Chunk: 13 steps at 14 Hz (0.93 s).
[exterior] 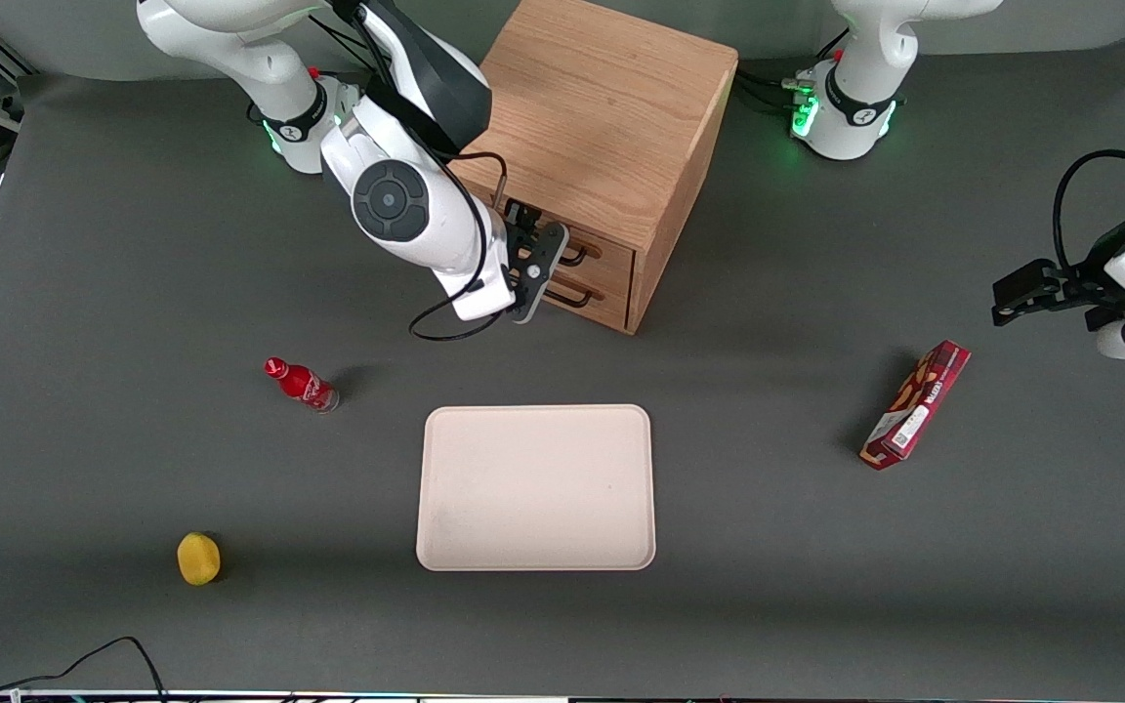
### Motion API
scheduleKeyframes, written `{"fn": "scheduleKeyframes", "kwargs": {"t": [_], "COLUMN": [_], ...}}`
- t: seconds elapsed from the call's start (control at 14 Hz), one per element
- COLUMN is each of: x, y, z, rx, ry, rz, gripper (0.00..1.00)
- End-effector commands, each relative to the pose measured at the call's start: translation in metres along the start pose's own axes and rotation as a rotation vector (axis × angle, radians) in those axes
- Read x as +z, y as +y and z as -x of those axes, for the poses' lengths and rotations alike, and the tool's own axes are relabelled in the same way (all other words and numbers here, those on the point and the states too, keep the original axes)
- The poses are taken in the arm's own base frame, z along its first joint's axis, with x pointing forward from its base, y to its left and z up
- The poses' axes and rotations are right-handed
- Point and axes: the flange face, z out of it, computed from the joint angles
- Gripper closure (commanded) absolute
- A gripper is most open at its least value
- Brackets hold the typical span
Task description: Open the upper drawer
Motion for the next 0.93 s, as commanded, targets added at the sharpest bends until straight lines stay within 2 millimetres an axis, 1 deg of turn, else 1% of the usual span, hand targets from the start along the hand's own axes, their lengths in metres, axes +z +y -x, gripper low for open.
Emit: {"fn": "scheduleKeyframes", "kwargs": {"t": [0.0,0.14,0.36,0.5,0.71,0.86], "x": [0.006,0.011,0.011,0.007,-0.005,-0.010], "y": [0.000,0.005,0.011,0.017,0.029,0.033], "z": [-0.003,-0.003,-0.004,-0.005,-0.010,-0.012], "rx": [0.009,0.013,0.014,0.019,0.027,0.028], "ry": [0.008,0.001,0.002,0.017,0.044,0.050], "rz": [-0.016,-0.018,-0.014,-0.012,-0.004,0.010], "gripper": [0.00,0.00,0.00,0.00,0.00,0.00]}}
